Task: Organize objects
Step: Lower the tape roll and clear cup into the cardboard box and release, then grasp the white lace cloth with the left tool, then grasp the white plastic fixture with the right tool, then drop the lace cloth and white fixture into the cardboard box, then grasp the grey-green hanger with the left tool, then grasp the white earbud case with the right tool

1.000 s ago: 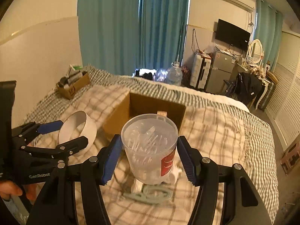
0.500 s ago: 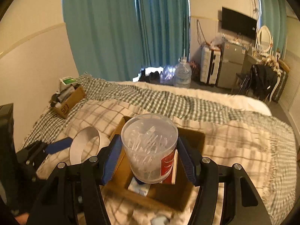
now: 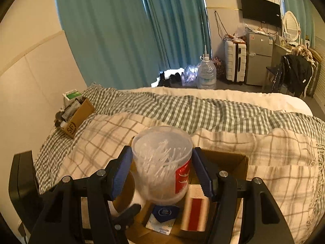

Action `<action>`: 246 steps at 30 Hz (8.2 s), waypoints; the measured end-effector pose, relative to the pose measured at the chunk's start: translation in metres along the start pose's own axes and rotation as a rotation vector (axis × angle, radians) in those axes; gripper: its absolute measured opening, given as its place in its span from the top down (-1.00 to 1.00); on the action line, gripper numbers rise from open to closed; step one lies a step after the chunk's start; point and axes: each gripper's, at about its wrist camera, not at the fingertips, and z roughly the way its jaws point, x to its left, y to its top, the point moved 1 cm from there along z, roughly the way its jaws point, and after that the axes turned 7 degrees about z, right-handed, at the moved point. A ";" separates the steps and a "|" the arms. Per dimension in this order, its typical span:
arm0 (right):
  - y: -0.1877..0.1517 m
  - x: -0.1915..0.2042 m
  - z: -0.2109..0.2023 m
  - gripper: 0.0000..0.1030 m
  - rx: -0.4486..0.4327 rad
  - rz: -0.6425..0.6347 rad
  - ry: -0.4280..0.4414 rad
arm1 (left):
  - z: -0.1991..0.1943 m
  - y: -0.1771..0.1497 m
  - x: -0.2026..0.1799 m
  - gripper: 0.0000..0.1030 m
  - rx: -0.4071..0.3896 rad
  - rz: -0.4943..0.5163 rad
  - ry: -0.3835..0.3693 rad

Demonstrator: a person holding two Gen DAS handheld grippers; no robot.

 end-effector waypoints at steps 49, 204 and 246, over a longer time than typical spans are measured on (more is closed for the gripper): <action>-0.199 -0.115 -0.130 -0.70 0.167 0.064 -0.449 | -0.045 -0.127 -0.109 -1.00 0.133 0.030 -0.009; -0.222 -0.130 -0.133 -0.70 0.239 0.158 -0.392 | 0.000 -0.165 -0.157 -0.90 0.249 0.412 -0.092; -0.211 -0.033 -0.003 -0.70 0.445 -0.098 -0.215 | -0.006 -0.169 -0.041 0.81 0.318 0.127 -0.122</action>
